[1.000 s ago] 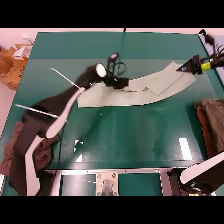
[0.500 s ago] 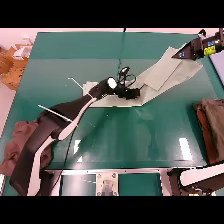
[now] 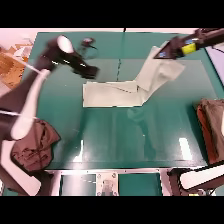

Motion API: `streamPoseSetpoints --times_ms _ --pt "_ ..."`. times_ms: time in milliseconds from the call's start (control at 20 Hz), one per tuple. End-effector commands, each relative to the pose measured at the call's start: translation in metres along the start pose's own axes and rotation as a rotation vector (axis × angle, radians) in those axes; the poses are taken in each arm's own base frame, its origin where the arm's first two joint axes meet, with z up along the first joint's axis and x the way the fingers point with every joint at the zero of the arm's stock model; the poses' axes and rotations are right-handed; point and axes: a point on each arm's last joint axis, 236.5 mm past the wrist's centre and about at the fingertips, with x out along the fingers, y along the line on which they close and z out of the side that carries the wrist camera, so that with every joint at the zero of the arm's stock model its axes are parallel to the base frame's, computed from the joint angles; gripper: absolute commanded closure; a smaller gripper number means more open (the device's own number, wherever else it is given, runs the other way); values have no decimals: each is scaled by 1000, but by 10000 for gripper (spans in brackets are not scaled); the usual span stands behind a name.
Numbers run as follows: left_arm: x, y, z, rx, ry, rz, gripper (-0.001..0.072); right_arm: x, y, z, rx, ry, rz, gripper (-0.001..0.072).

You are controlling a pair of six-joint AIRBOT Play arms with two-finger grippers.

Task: Fold the shirts.

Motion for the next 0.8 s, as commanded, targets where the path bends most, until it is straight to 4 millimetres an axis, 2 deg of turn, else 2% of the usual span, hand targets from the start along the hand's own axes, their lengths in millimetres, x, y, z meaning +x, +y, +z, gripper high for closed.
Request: streamPoseSetpoints --times_ms 0,50,200,250,300,350,400,450,500,550,650,700,750 --pt "-80 87 -47 -114 92 206 687 93 56 10 -28 20 48 691" --pt "-90 96 -49 -135 79 215 687 130 67 4 -27 49 58 691" --pt "-98 115 -55 -170 73 228 687 267 105 -22 -31 75 106 681" --pt "-98 116 -54 -172 71 229 687 309 117 -30 -37 47 110 485" --pt "-98 116 -54 -164 72 229 687 337 124 -38 -41 29 112 240" --pt "-98 116 -54 -158 72 228 687 347 129 -45 -54 34 110 217" --pt "-98 116 -54 -142 75 227 687 339 124 -44 -78 45 89 242" --pt "-98 116 -54 -138 74 227 687 318 112 -33 -91 50 63 273" --pt "-98 116 -54 -138 75 227 687 284 96 -18 -86 45 38 309" --pt "-98 116 -54 -138 74 228 687 249 75 -3 -71 31 8 314" --pt "-98 117 -52 -136 65 230 687 175 18 16 -8 14 -83 314" --pt "-98 117 -52 -137 64 229 687 139 -19 15 58 21 -142 314" --pt "-98 117 -52 -137 65 229 687 112 -51 10 117 31 -180 312"
